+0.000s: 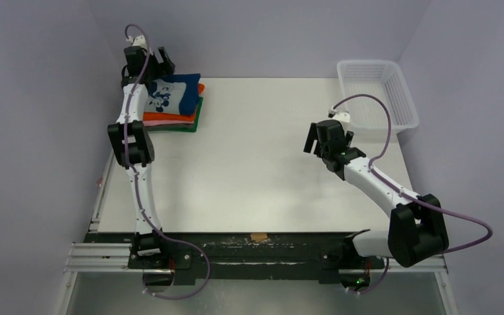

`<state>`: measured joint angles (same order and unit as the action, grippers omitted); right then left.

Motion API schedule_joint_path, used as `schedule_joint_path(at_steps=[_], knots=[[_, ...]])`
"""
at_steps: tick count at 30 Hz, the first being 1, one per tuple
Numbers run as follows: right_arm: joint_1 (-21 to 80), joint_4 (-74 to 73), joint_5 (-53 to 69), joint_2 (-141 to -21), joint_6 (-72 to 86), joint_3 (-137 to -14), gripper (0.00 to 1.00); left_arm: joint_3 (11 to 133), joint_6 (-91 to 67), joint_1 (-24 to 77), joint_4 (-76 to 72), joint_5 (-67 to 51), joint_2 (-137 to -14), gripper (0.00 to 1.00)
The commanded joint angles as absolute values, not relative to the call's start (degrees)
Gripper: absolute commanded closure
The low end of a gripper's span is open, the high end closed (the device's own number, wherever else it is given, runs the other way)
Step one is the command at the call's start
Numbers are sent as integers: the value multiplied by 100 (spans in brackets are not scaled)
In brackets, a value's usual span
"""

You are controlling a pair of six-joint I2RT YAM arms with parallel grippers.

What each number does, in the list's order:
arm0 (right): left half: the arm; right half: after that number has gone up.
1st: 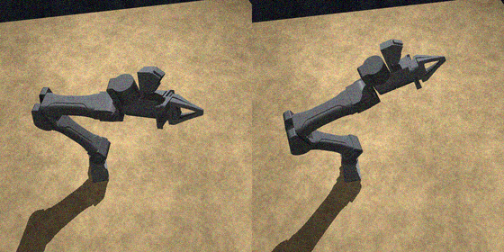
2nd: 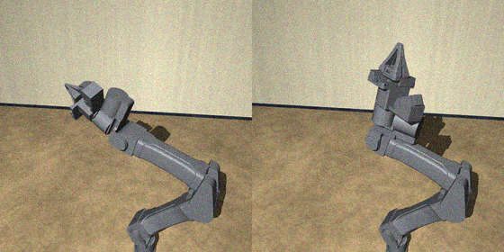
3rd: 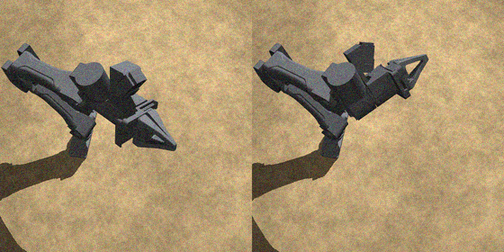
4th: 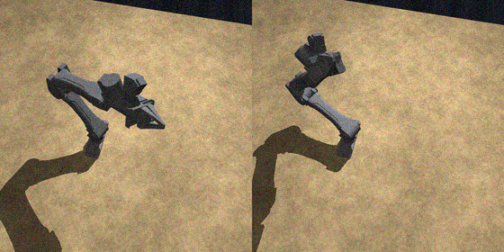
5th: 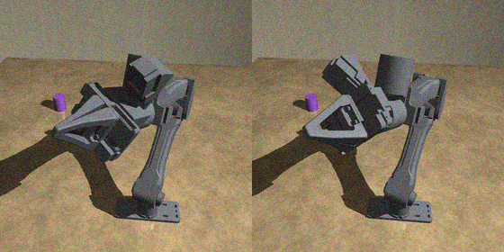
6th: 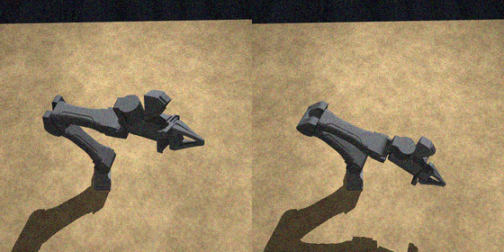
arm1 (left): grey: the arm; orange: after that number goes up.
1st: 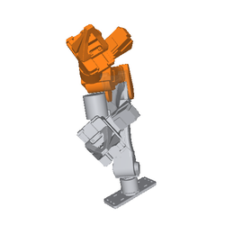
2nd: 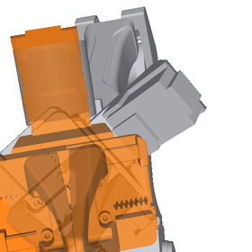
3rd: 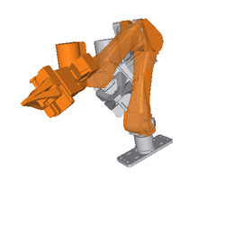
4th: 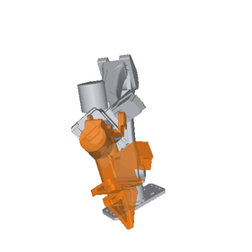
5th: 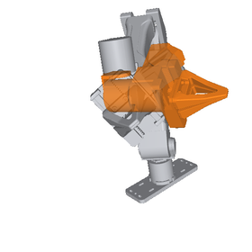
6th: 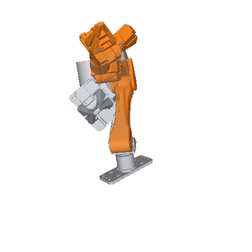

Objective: Fold and stack the t-shirts
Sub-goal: Smooth out wrinkles on the folded tshirt, then reset both arms

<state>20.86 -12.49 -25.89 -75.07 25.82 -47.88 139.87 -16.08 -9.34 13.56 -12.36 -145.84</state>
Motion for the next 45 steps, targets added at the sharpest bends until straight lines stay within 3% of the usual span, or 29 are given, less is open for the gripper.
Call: schedule_joint_path(at_steps=[1,6,15,24,27,32,39,41,45], knots=[[2074,-1217,-2773,-7656,2539,-5121,14,14344,-2327,-1214,996,-1382,-15045,0],[2074,-1198,-2722,-7656,2566,-5101,14,13939,-3347,-1681,914,-1126,-15042,0],[2074,-1185,-2540,-7474,2571,-5042,14,14268,-4117,-1869,626,-2366,-15085,0],[2074,-1184,-2535,-7119,2557,-4935,14,13912,-3314,-1490,1380,-1473,-13151,0],[2068,-1193,-2501,-7027,2574,-4893,14,13101,-3199,-1318,1295,-1373,-12305,0],[2068,-1154,-2362,-6819,2627,-4824,14,11450,-3543,-1042,800,-2474,-11089,0],[2074,-1161,-2148,-6335,2732,-4651,14,9307,-3276,-273,794,-2575,-9866,0],[2074,-1187,-2106,-6129,2778,-4562,13,8538,-3011,102,881,-2261,-9332,0],[2074,-1270,-2077,-5704,2924,-4304,13,6723,-2493,1197,1452,-216,-7906,0]])
